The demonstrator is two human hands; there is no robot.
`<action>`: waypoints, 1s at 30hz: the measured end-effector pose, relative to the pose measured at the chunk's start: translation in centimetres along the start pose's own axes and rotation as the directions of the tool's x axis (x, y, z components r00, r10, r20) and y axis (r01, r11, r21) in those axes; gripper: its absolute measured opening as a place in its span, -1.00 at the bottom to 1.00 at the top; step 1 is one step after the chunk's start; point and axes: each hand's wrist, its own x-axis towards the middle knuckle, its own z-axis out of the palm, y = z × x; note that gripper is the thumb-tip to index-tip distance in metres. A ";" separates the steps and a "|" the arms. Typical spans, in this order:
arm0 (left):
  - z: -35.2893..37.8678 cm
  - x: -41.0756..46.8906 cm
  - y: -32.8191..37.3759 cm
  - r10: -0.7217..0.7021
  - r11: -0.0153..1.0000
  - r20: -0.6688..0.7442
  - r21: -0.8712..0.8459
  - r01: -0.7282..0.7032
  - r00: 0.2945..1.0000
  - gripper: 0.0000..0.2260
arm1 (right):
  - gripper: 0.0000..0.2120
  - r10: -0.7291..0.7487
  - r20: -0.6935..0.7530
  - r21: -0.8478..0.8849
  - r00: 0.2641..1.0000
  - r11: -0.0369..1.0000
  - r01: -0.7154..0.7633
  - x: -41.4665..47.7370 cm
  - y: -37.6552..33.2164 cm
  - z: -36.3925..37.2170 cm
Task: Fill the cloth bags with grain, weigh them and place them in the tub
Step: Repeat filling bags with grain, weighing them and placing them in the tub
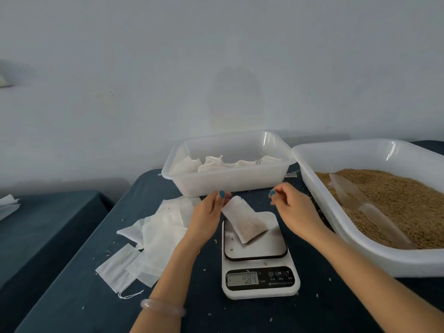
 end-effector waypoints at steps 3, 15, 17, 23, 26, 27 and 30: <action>0.0 0.0 -0.4 -0.030 1.000 -0.062 -0.002 0.030 0.998 -0.65 | -0.83 0.117 -0.068 0.092 0.991 0.990 -0.111 0.1 2.5 1.6; -0.3 -0.2 -1.0 -0.025 0.990 -0.215 0.130 0.054 0.976 -0.75 | -0.84 0.175 -0.085 0.232 0.981 0.961 -0.151 -0.8 5.8 2.2; -0.2 -0.3 -0.9 -0.026 0.990 -0.213 0.133 0.056 0.977 -0.76 | -0.85 0.142 -0.096 0.180 0.985 0.976 -0.123 -1.1 5.7 2.4; 0.0 -0.2 -0.6 -0.058 0.997 -0.171 0.033 0.065 0.983 -0.83 | -0.86 0.104 -0.121 0.112 0.987 0.990 -0.091 -1.3 5.8 2.4; 0.3 -0.5 -0.1 -0.075 0.996 -0.058 -0.053 0.072 0.996 -0.82 | -0.84 0.102 -0.130 0.120 0.986 0.989 -0.087 -1.3 5.8 2.4; 0.5 -0.7 0.0 -0.085 0.995 -0.006 -0.047 0.084 0.996 -0.82 | -0.83 0.099 -0.131 0.119 0.986 0.989 -0.084 -1.3 5.8 2.5; 1.0 -1.0 0.3 -0.092 0.996 0.086 -0.003 0.093 0.992 -0.72 | -0.83 0.100 -0.131 0.123 0.986 0.989 -0.083 -1.3 5.8 2.5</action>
